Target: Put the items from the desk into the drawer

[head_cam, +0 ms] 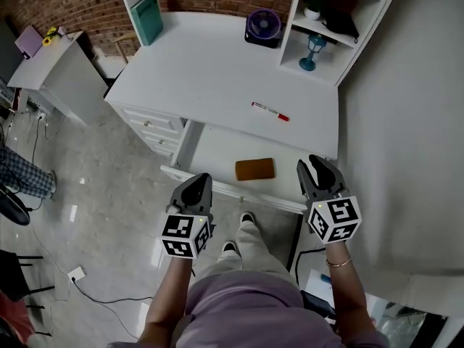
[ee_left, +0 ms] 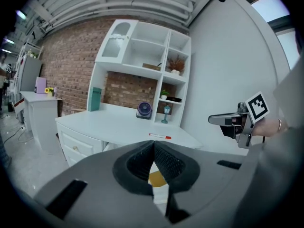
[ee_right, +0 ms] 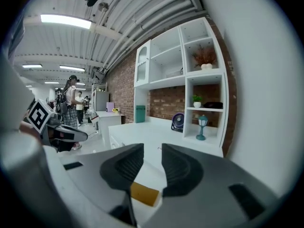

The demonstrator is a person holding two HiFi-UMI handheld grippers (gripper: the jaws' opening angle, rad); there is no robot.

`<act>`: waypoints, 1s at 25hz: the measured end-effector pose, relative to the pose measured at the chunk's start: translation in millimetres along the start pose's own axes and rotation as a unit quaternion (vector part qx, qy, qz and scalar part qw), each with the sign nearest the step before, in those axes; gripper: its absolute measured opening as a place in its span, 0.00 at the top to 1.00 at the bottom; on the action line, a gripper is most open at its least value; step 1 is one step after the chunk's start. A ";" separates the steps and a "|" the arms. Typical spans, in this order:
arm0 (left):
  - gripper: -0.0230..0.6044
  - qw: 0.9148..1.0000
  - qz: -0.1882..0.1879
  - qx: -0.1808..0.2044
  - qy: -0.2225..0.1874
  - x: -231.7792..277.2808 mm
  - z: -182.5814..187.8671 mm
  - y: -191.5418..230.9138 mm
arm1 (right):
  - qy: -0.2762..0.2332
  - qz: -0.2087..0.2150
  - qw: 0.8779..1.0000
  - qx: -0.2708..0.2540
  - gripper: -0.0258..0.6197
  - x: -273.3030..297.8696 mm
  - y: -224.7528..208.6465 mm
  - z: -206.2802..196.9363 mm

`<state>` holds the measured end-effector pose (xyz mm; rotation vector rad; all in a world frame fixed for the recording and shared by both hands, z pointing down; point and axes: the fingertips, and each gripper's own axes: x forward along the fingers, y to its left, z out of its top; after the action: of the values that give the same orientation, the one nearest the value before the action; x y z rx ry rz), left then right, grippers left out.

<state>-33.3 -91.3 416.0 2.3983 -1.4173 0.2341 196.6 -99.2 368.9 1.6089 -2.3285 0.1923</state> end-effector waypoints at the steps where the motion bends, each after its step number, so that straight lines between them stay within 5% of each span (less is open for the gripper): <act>1: 0.96 1.000 0.005 -0.003 0.002 4.8 0.6 2.7 | 0.002 0.005 1.000 -0.001 0.79 8.1 -4.2 0.7; 25: 0.96 0.992 0.119 -0.034 0.003 61.9 14.6 51.0 | 0.068 0.105 0.989 -0.073 0.78 173.4 -54.3 -8.8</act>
<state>-48.1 -169.8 432.4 2.1711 -1.6814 0.2471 192.2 -270.6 429.6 1.2429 -2.3445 0.1664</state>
